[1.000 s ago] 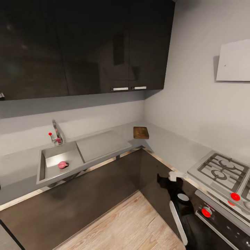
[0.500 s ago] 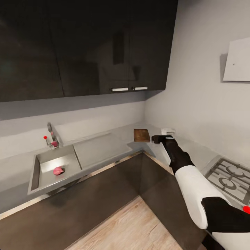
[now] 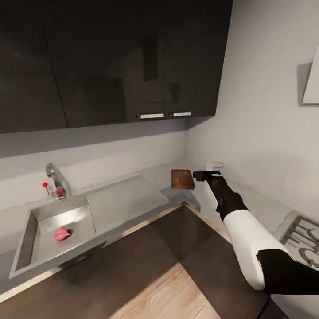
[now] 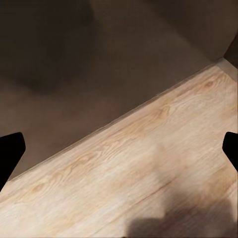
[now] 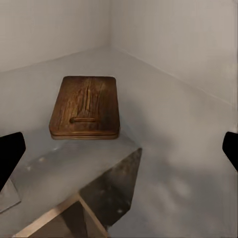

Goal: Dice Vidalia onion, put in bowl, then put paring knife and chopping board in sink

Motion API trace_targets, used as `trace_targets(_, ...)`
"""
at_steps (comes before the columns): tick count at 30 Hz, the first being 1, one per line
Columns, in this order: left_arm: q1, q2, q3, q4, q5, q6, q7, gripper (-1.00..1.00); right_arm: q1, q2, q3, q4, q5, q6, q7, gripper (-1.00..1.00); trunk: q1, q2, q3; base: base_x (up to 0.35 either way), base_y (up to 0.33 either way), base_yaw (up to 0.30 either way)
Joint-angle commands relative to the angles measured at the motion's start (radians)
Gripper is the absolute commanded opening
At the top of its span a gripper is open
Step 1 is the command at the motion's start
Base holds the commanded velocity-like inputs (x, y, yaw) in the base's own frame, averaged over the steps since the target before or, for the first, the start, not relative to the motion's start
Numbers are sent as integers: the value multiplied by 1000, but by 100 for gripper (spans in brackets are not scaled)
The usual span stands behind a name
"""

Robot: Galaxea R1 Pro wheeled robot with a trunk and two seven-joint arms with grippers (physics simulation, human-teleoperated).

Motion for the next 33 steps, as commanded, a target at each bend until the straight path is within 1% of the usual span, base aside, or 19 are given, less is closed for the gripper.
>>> trace_targets(1, 0, 0, 0, 0, 2, -1, 0, 100, 0, 0, 3, -1, 1, 1, -4, 100, 1, -1, -1, 346, -64, 0)
trace_targets(8, 0, 0, 0, 3, 2, 0, 0, 100, 0, 2, 3, 0, -1, -8, -4, 100, 1, -1, -1, 345, -70, 0)
trace_targets(11, 0, 0, 0, 21, 2, 0, 0, 100, 0, 2, 4, 0, 1, -9, -5, 100, 1, -1, -1, 124, -11, 0)
trace_targets(16, 0, -1, 0, 30, 2, -1, 0, 100, 0, -8, 2, 7, 4, -10, -9, 100, 1, -1, -1, 16, -1, 0)
trace_targets(24, 0, -4, 0, 45, 2, 1, 0, 100, 1, -8, 3, 12, 2, -13, -8, 100, 1, -1, -1, 0, 0, 0)
trace_targets(28, 0, -18, 0, 55, 2, 1, 0, 100, 1, -7, 3, 5, 3, -14, -11, 100, 1, -1, -1, 0, 0, 0)
trace_targets(33, -1, -26, 1, 76, 1, 0, 0, 100, 0, -8, 2, 9, 4, -14, -11, 100, 1, -1, -1, 0, 0, 0)
